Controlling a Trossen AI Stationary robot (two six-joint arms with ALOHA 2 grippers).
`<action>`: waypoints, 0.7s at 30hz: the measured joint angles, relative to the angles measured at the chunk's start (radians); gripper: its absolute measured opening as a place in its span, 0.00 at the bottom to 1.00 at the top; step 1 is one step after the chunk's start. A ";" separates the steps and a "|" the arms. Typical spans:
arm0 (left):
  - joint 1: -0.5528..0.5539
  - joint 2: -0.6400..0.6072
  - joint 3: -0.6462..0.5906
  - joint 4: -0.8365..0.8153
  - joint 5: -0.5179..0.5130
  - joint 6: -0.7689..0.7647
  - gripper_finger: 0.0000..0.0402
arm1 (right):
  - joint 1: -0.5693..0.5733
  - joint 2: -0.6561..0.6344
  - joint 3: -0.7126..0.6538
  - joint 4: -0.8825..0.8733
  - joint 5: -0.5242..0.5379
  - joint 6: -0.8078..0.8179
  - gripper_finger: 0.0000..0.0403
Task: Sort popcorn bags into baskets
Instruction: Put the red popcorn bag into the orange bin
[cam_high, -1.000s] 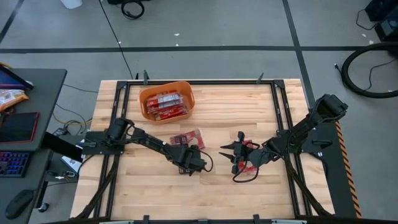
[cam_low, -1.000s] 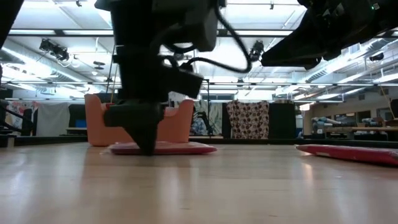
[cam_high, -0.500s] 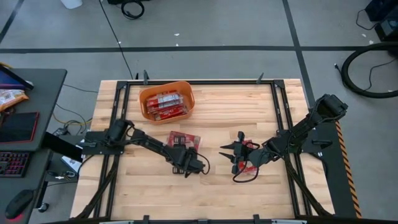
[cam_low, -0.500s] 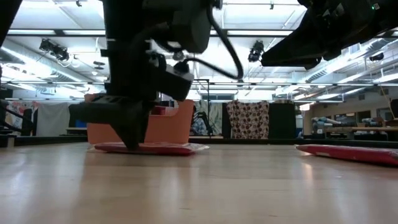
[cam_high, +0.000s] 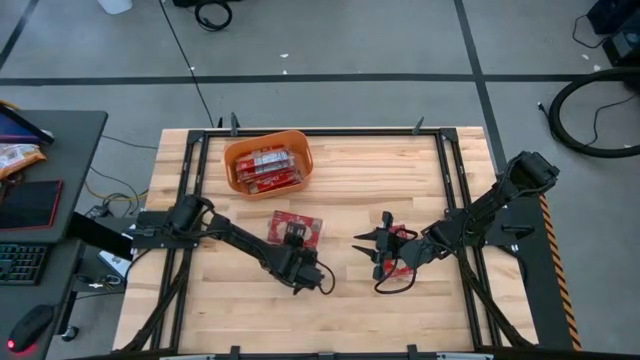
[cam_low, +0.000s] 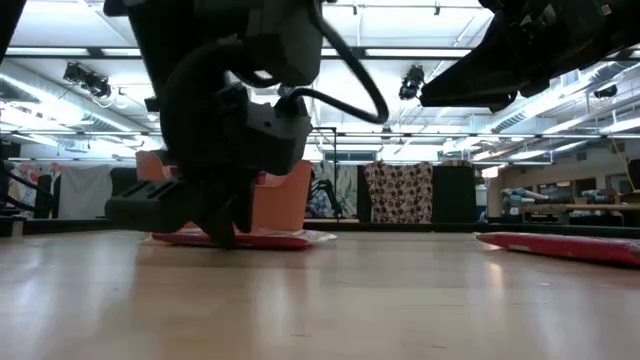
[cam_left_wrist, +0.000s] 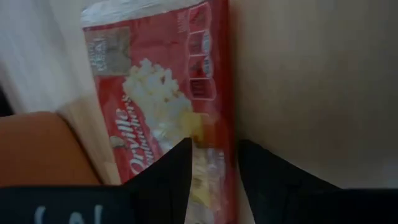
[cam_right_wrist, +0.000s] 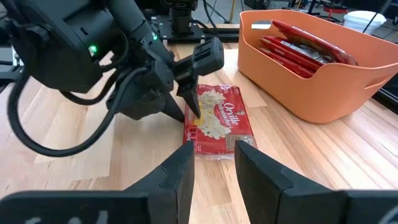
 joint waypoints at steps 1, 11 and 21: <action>0.000 0.000 -0.004 0.000 -0.014 -0.001 0.34 | 0.000 0.000 0.000 0.000 0.000 0.000 0.30; 0.025 -0.002 -0.046 -0.002 -0.053 -0.012 0.33 | 0.000 0.000 0.000 0.000 0.000 0.000 0.30; 0.045 0.000 -0.052 -0.007 0.001 -0.033 0.04 | 0.000 0.000 0.000 0.000 0.001 0.000 0.30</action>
